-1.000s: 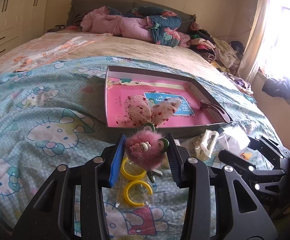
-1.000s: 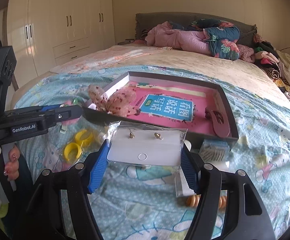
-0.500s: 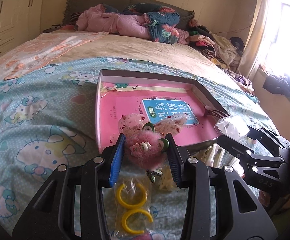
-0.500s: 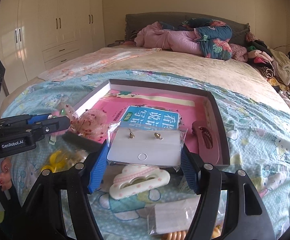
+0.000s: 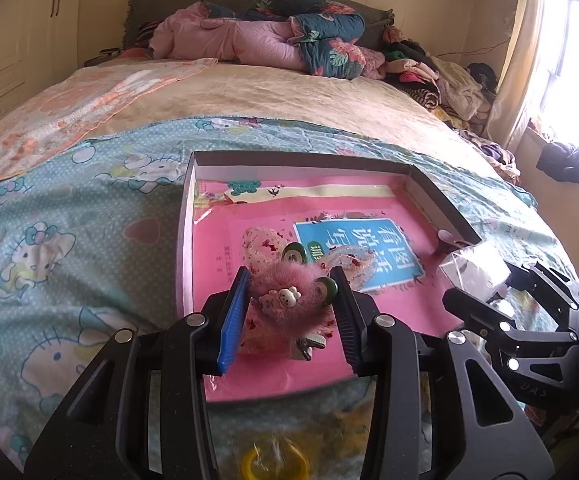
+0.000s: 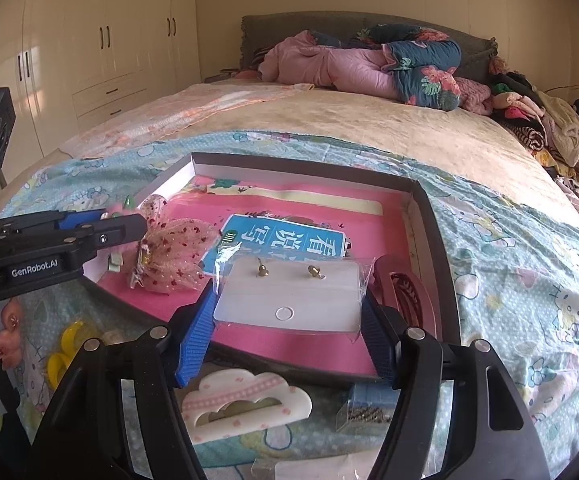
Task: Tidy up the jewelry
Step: 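Place the pom-pom charm in the tray with the left tool while the right tool places the earring card there, then open and withdraw both tools from the tray back over the bed, then grasp the clear cream-item bag with the left tool while the right tool grasps a clear packet, then lower the cream-item bag into the tray with the left tool while the right tool releases the packet there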
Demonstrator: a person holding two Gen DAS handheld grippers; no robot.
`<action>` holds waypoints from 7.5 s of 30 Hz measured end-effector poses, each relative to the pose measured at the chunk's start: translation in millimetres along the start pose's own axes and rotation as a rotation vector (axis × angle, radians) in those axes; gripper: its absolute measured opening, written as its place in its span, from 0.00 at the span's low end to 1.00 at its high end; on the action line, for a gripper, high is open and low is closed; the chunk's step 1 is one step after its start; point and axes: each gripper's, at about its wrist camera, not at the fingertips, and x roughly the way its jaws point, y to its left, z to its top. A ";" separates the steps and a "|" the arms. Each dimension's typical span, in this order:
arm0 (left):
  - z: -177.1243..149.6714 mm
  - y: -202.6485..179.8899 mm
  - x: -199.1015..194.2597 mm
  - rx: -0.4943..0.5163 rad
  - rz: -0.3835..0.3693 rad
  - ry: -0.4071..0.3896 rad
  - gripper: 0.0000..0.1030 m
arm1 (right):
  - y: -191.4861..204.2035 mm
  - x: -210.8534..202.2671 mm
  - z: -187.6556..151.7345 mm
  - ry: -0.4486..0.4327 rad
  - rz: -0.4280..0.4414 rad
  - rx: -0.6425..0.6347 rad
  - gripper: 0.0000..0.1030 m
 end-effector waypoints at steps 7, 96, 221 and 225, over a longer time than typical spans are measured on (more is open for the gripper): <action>10.0 5.5 19.0 0.000 0.022 0.022 0.31 | -4.2 14.5 4.1 0.029 -0.007 0.005 0.62; -39.8 -41.5 -82.8 0.047 -0.002 -0.131 0.89 | -6.1 -107.0 -82.6 -0.042 -0.059 0.055 0.88; -27.6 -28.7 -44.7 0.022 -0.035 -0.018 0.27 | -11.7 -75.0 -47.2 -0.053 0.020 0.081 0.54; -24.5 -23.0 -42.5 0.011 -0.031 -0.017 0.27 | -6.8 -67.1 -40.3 -0.051 0.029 0.070 0.54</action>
